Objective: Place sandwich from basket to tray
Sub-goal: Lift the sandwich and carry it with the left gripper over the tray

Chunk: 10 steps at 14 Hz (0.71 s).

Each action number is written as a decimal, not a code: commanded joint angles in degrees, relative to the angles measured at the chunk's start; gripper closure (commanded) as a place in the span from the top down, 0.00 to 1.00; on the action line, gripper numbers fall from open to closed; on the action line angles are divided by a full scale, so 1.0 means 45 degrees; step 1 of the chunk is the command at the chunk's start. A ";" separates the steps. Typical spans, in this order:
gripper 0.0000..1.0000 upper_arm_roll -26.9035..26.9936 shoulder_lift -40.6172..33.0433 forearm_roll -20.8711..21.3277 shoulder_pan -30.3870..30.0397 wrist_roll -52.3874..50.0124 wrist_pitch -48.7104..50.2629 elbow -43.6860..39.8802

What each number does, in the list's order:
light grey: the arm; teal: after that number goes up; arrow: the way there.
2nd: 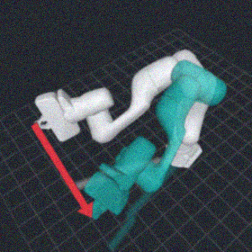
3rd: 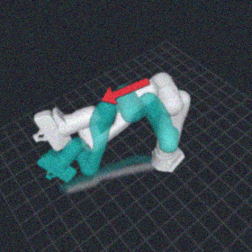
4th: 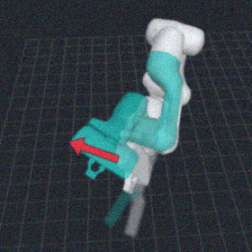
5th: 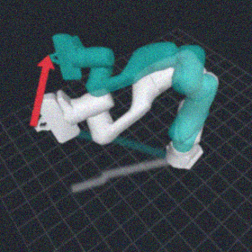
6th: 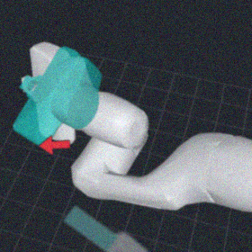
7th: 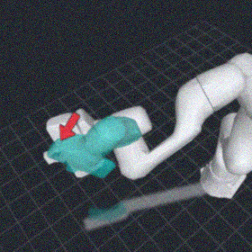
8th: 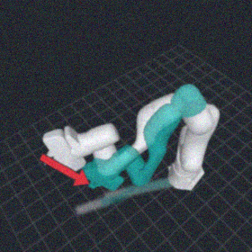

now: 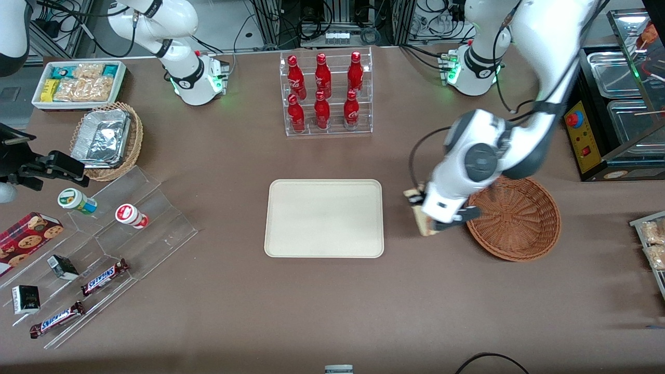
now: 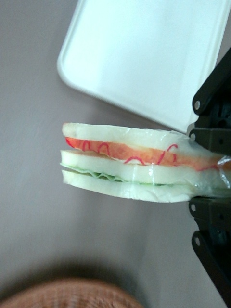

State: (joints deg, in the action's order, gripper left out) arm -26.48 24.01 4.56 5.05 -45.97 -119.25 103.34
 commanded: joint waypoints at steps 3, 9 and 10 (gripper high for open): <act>0.29 0.0064 0.2356 0.0726 0.2291 -0.0098 0.0074 -0.2413; 0.33 0.0279 0.3920 0.2014 0.3056 -0.0078 -0.1019 -0.2925; 0.33 0.0279 0.4077 0.2150 0.3057 -0.0098 -0.1058 -0.2925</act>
State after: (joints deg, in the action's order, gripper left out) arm -25.77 40.01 12.45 17.94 -46.20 -123.71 92.31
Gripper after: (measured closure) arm 0.674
